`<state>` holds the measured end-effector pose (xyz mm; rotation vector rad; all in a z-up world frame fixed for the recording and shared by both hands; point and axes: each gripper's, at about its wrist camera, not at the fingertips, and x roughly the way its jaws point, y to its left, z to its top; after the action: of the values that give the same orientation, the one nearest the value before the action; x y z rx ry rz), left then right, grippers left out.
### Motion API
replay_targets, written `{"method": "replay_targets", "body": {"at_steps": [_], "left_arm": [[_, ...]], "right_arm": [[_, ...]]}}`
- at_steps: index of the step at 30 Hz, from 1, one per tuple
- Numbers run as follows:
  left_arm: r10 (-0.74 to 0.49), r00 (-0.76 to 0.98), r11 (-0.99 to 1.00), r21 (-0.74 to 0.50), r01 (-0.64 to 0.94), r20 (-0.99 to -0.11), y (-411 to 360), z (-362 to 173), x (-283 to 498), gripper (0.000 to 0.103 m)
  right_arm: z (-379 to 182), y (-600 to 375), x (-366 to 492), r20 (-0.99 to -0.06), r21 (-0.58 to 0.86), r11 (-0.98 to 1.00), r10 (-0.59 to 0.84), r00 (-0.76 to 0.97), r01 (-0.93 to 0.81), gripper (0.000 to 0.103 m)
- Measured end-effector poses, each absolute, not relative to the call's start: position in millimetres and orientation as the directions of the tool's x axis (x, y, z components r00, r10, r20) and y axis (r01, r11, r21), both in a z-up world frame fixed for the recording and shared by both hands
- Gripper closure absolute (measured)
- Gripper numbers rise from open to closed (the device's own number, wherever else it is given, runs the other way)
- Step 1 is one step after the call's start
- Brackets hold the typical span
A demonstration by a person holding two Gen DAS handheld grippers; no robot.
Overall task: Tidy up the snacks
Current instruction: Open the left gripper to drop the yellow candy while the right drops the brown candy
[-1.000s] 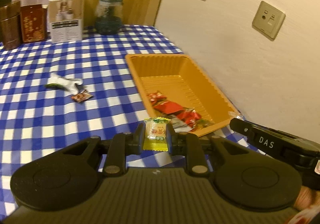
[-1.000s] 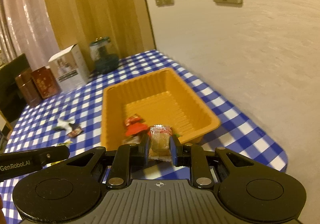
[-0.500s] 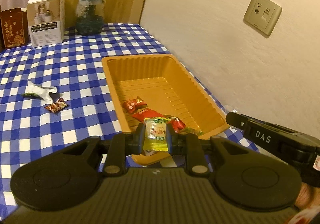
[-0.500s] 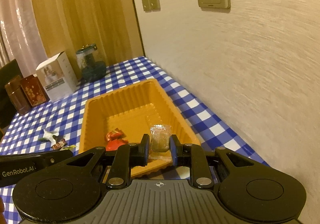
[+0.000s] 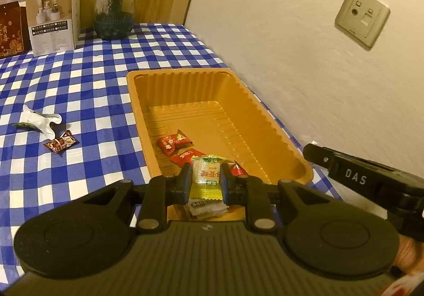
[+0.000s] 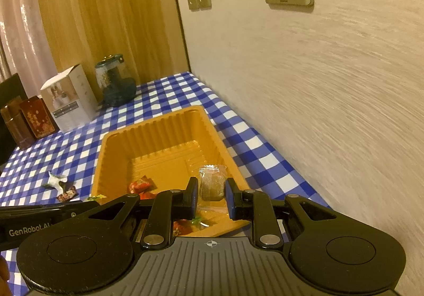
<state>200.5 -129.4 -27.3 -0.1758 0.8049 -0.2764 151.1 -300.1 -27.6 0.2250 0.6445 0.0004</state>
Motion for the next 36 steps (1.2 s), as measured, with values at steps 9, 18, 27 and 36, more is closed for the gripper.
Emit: {"method": "replay_targets", "body": {"at_steps": [9, 18, 27, 36], "left_arm": [[-0.315, 0.652, 0.949, -0.254, 0.189, -0.69, -135.3, -37.3, 213.8, 0.084], [-0.311, 0.653, 0.95, -0.251, 0.186, -0.69, -137.3, -42.1, 220.9, 0.071], [-0.306, 0.66, 0.951, -0.253, 0.177, -0.686, -129.7, -42.0, 218.1, 0.067], [-0.244, 0.696, 0.968, -0.208, 0.138, -0.676, -102.0, -37.0, 199.0, 0.065]], "right_arm": [[-33.7, -298.4, 164.2, -0.604, 0.211, 0.975, 0.078, 0.793, 0.064, 0.081], [-39.8, -294.1, 167.8, -0.61, 0.214, 0.975, 0.081, 0.789, 0.066, 0.081], [-40.8, -293.7, 167.1, -0.614, 0.216, 0.974, 0.084, 0.785, 0.065, 0.081], [-35.3, -287.8, 167.7, -0.606, 0.233, 0.972, 0.11, 0.788, 0.044, 0.081]]}}
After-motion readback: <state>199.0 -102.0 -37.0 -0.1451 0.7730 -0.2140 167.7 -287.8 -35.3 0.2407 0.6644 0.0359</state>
